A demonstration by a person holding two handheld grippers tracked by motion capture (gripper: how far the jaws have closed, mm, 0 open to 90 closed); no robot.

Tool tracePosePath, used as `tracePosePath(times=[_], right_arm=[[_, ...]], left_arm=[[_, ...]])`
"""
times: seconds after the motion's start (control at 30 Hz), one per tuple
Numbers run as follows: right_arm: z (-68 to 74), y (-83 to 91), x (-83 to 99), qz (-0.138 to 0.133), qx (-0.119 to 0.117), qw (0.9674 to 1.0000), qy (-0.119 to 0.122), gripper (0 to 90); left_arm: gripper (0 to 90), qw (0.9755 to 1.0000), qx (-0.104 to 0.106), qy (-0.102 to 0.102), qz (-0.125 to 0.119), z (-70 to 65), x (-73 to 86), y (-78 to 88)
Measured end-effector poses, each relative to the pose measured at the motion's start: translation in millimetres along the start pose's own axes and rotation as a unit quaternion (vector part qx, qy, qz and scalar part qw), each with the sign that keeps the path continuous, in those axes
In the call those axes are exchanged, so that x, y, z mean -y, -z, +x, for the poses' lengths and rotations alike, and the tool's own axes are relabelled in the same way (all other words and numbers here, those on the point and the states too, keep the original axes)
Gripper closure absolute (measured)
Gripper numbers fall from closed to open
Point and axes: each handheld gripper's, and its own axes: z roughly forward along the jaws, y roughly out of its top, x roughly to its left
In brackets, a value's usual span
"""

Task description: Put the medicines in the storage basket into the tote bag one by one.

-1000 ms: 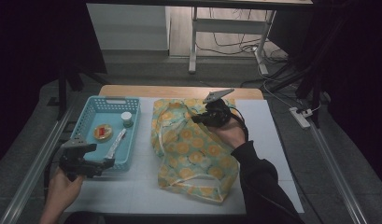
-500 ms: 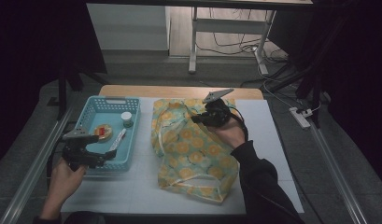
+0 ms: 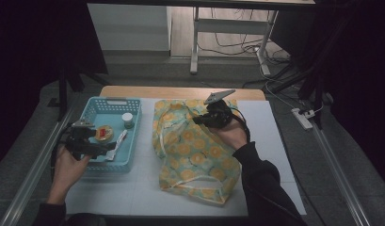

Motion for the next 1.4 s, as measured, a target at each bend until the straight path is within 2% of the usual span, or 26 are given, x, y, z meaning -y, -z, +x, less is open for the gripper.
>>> tracePosePath(times=[0.17, 0.3, 0.43, 0.5, 0.7, 0.8, 0.93, 1.1, 1.23, 1.4], right_arm=[[1.0, -0.8, -0.1, 0.001, 0.000, 1.0000, 0.000, 89.8], [1.7, -1.8, 0.6, 0.002, 0.000, 1.0000, 0.002, 89.8], [0.8, -2.0, 1.6, 0.002, 0.000, 1.0000, 0.001, 89.7], [0.6, -1.9, 2.1, 0.003, 0.000, 1.0000, 0.000, 89.7], [1.0, -1.8, 2.5, 0.003, 0.000, 1.0000, 0.000, 89.7], [1.3, -2.3, 2.4, 0.004, 0.000, 1.0000, 0.001, 89.7], [1.4, -3.0, 2.6, 0.004, -0.001, 1.0000, 0.002, 89.7], [2.4, -3.8, 2.7, 0.005, -0.001, 1.0000, 0.002, 89.7], [2.4, -3.2, 2.7, 0.004, -0.001, 1.0000, 0.003, 89.7], [2.2, -3.0, 3.5, 0.006, -0.002, 1.0000, 0.003, 89.7]], left_arm=[[0.0, 0.9999, -0.012, -0.003, 0.011, 9.1, -8.7, -7.5], [0.0, 0.9998, -0.009, 0.006, 0.015, 19.2, -11.9, -14.7], [0.0, 0.9991, -0.008, 0.031, 0.026, 29.4, -14.6, -21.9], [0.0, 0.9993, -0.015, 0.030, 0.018, 32.1, -16.2, -24.0], [0.0, 0.9988, -0.023, 0.034, 0.027, 41.3, -18.8, -37.6], [0.0, 0.9977, -0.024, 0.047, 0.042, 46.5, -20.4, -43.5], [0.3, 0.9969, -0.024, 0.059, 0.046, 53.0, -22.8, -49.3], [0.3, 0.9963, -0.029, 0.054, 0.061, 57.8, -26.1, -58.2], [0.0, 0.9957, -0.043, 0.037, 0.073, 60.0, -26.5, -66.8], [0.0, 0.9944, -0.049, 0.025, 0.090, 62.9, -27.2, -77.0]])
